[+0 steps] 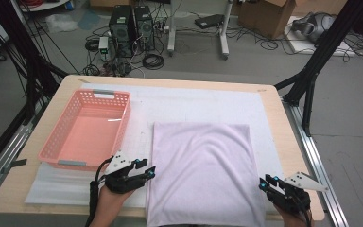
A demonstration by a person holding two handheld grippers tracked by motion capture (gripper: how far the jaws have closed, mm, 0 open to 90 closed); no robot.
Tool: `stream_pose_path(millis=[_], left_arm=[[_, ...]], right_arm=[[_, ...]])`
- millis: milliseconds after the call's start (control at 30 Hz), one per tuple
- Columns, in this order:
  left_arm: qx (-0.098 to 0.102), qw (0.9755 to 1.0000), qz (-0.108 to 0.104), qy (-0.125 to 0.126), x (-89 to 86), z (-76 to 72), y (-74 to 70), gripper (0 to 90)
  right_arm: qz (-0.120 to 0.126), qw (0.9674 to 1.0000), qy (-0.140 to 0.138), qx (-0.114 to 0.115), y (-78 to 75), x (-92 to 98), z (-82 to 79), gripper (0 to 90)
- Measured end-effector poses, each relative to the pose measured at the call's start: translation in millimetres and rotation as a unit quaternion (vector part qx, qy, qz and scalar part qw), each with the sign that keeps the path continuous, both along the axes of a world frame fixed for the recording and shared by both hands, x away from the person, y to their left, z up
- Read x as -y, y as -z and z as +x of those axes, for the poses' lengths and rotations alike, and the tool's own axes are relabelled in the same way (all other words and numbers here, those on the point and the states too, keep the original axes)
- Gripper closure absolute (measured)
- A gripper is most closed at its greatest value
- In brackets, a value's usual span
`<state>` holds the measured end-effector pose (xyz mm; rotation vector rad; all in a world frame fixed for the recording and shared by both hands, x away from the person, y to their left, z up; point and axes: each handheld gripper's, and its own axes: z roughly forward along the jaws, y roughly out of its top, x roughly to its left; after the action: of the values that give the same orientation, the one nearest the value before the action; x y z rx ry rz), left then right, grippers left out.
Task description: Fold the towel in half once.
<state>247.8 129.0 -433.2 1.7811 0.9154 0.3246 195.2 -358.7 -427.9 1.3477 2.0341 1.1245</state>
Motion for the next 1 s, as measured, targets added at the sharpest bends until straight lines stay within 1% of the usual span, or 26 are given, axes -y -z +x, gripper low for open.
stream_pose_path(millis=[100, 167, 233, 333, 400, 433, 467, 500, 533, 567, 633, 700, 767, 800, 833, 867, 933, 1000], left_arm=[[0.001, 1.0000, 0.004, -0.002, 1.1, 10.7, -1.5, 54.5], [0.001, 1.0000, 0.009, -0.004, 2.2, 20.5, -2.3, 54.5], [-0.004, 0.9999, 0.005, -0.009, 3.8, 30.0, -2.0, 54.4], [-0.011, 0.9999, 0.008, -0.008, 8.5, 42.1, 1.9, 54.7], [-0.016, 0.9997, 0.012, -0.012, 11.5, 48.5, 6.7, 57.6], [-0.021, 0.9995, 0.018, -0.014, 12.7, 52.0, 9.8, 58.4], [-0.021, 0.9995, 0.018, -0.014, 12.7, 52.0, 9.8, 59.5], [-0.027, 0.9991, 0.025, -0.020, 14.2, 56.1, 13.9, 59.7], [-0.028, 0.9990, 0.027, -0.021, 14.1, 57.2, 14.8, 60.7], [-0.029, 0.9989, 0.029, -0.025, 14.0, 58.0, 15.5, 61.3], [-0.033, 0.9986, 0.027, -0.032, 13.2, 59.0, 15.9, 61.8], [-0.033, 0.9980, 0.035, -0.041, 12.3, 59.4, 15.8, 63.2], [-0.039, 0.9976, 0.036, -0.044, 12.4, 60.5, 16.2, 63.3], [-0.038, 0.9976, 0.039, -0.043, 13.2, 60.7, 16.4, 63.6], [-0.036, 0.9976, 0.044, -0.041, 14.8, 60.5, 16.4, 64.2], [-0.035, 0.9972, 0.055, -0.035, 17.1, 60.1, 16.1, 64.9], [-0.036, 0.9964, 0.070, -0.032, 21.8, 61.3, 16.5, 66.2], [-0.037, 0.9930, 0.108, -0.031, 29.2, 62.4, 17.2, 69.2]], right_arm=[[0.003, 1.0000, -0.004, -0.001, 0.8, 0.1, 13.2, 73.9], [0.003, 1.0000, -0.007, -0.002, 1.3, -0.8, 22.7, 72.4], [0.005, 1.0000, -0.006, -0.002, 1.5, -2.7, 32.1, 70.4], [0.001, 1.0000, -0.007, 0.001, 2.3, -3.6, 42.7, 72.2], [0.001, 1.0000, -0.007, 0.000, 3.4, -3.4, 49.2, 72.7], [0.001, 1.0000, -0.007, -0.001, 3.7, -2.9, 50.7, 72.9], [0.001, 1.0000, -0.007, 0.000, 4.2, -1.8, 52.6, 73.2], [0.003, 1.0000, -0.005, -0.003, 4.2, -1.1, 53.1, 73.2], [0.002, 1.0000, -0.004, -0.003, 4.3, 0.0, 53.2, 73.2], [0.002, 1.0000, -0.004, -0.002, 4.5, 0.7, 53.0, 73.2], [0.002, 1.0000, -0.004, -0.002, 5.4, 2.2, 51.5, 73.2], [0.000, 1.0000, -0.003, -0.003, 5.6, 2.3, 48.9, 73.2], [0.000, 1.0000, -0.002, -0.002, 5.1, 1.9, 46.6, 73.3], [0.001, 1.0000, -0.001, -0.003, 4.8, 1.4, 45.4, 73.3], [-0.002, 1.0000, -0.002, 0.000, 4.9, 1.3, 45.0, 73.3], [-0.001, 1.0000, -0.001, -0.002, 4.7, 0.4, 44.1, 73.3], [-0.003, 1.0000, -0.003, -0.003, 5.1, -0.4, 43.6, 73.6], [-0.003, 1.0000, -0.004, -0.004, 5.8, -0.7, 43.7, 73.6]])
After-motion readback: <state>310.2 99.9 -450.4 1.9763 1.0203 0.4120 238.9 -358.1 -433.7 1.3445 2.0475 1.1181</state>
